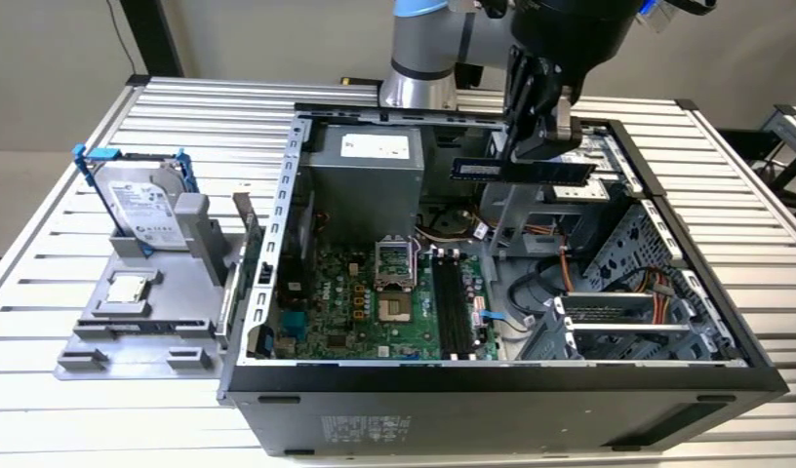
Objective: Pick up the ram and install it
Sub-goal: 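Insert the ram into the slot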
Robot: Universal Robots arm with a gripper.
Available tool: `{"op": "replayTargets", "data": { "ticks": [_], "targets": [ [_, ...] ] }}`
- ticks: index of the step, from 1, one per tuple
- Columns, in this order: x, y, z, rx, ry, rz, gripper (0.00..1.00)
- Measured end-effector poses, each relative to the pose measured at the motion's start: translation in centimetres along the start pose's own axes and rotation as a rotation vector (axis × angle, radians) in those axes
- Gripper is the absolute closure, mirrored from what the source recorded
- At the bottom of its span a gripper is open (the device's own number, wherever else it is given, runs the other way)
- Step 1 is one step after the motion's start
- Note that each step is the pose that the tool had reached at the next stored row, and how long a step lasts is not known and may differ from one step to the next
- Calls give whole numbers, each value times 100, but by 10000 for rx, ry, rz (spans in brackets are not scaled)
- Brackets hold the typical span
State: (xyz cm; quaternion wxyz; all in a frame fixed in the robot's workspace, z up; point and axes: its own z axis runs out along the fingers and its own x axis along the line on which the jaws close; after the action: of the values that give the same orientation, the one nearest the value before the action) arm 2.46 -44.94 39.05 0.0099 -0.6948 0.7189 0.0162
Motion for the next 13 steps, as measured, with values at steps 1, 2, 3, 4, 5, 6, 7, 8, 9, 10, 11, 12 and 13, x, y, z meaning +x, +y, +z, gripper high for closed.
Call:
{"op": "replayTargets", "data": {
  "ticks": [1,2,3,4,5,6,7,8,9,10,11,12,13],
  "targets": [
    [0,0,0,0,0,5,100],
    [0,0,0,0,0,14,100],
    [0,0,0,1,-1,27,100],
    [0,0,0,1,-1,40,100],
    [0,0,0,2,0,47,100],
    [0,0,0,2,-1,59,100],
    [0,0,0,3,-1,84,100],
    [0,0,0,5,-2,131,100],
    [0,-1,0,8,-3,213,100],
    [-1,0,0,10,-4,301,100],
    [0,0,0,14,-4,387,100],
    [-1,0,1,16,-6,447,100],
    [0,0,0,18,-5,501,100]
  ]
}}
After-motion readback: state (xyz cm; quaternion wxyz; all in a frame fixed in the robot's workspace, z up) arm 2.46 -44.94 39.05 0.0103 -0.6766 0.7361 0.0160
